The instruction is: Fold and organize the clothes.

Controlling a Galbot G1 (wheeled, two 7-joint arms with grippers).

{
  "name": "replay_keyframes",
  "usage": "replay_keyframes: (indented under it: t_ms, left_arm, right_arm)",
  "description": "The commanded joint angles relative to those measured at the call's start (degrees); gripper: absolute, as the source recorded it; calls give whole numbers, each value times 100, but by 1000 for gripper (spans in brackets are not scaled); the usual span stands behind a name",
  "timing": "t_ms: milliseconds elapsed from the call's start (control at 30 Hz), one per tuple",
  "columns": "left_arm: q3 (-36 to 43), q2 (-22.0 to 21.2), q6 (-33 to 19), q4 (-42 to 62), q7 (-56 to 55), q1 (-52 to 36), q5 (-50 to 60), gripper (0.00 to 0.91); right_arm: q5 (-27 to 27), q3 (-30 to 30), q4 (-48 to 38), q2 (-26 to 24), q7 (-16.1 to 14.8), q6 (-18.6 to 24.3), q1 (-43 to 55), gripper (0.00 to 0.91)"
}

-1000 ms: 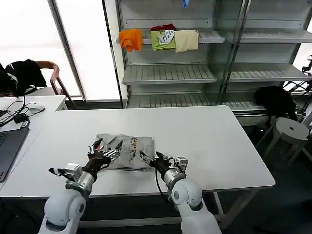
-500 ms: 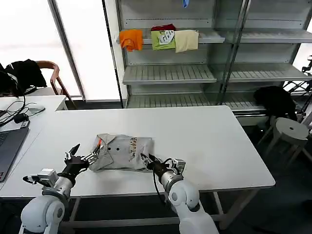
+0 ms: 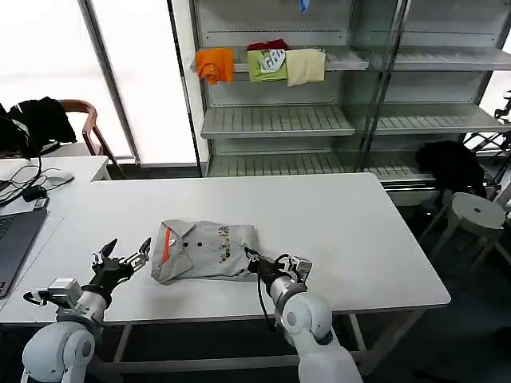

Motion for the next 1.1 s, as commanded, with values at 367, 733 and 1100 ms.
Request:
replay_keyframes:
  t_ms: [367,733,1100]
  left_arm:
    - [59,-9,40,39,10,-44,22,907]
    - [197,-70,44,124,21,-79,117,907]
    - [199,6,-329,322,85,-110,88,907]
  right_arm:
    - [404,1151,666,-1585,11,-23,-329,0]
    - [-2646,1574,636,-1111,-1235,94,-734,907]
    - [-4555,1450,1302,-1305,-1088,1540,-1199,907]
